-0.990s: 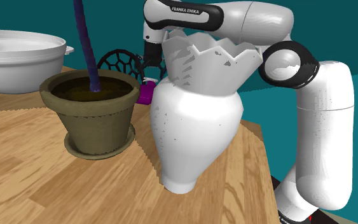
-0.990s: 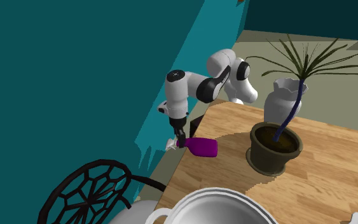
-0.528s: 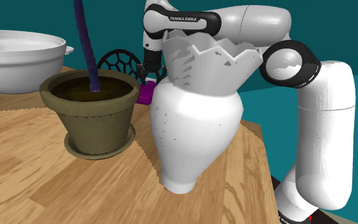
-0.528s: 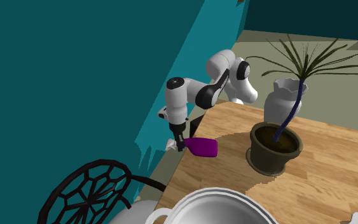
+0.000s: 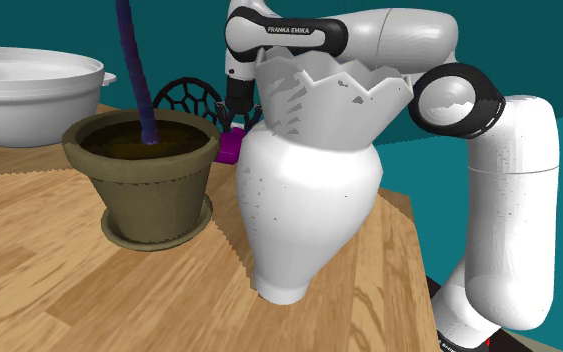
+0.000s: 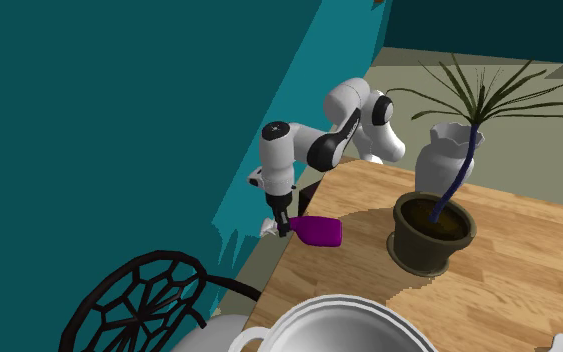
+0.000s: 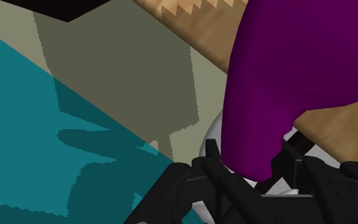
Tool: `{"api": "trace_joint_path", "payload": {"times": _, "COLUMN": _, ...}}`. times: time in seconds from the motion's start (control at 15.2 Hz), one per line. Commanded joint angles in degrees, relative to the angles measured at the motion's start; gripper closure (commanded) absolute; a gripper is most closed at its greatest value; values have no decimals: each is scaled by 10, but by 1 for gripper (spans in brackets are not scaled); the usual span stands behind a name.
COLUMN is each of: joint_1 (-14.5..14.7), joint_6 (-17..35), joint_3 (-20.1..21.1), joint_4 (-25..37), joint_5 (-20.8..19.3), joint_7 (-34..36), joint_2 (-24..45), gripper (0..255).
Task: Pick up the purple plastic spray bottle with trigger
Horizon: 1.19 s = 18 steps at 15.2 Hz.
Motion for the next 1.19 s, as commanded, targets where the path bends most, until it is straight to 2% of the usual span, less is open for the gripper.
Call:
{"api": "trace_joint_path", "payload": {"times": 0.0, "joint_1": 1, "joint_6": -2, "joint_3": 0, "joint_4": 3, "joint_5": 0, "joint_7": 0, "joint_2": 2, "gripper": 255}}
{"api": "trace_joint_path", "payload": {"times": 0.59, "joint_1": 8, "joint_6": -84, "joint_3": 0, "joint_4": 105, "joint_5": -3, "joint_7": 1, "joint_2": 22, "gripper": 255}}
{"api": "trace_joint_path", "payload": {"times": 0.99, "joint_1": 17, "joint_6": -152, "joint_3": -1, "joint_4": 206, "joint_5": -8, "joint_7": 2, "joint_2": 54, "gripper": 255}}
{"api": "trace_joint_path", "payload": {"times": 1.12, "joint_1": 17, "joint_6": -154, "joint_3": -1, "joint_4": 209, "joint_5": -8, "joint_7": 2, "joint_2": 55, "gripper": 255}}
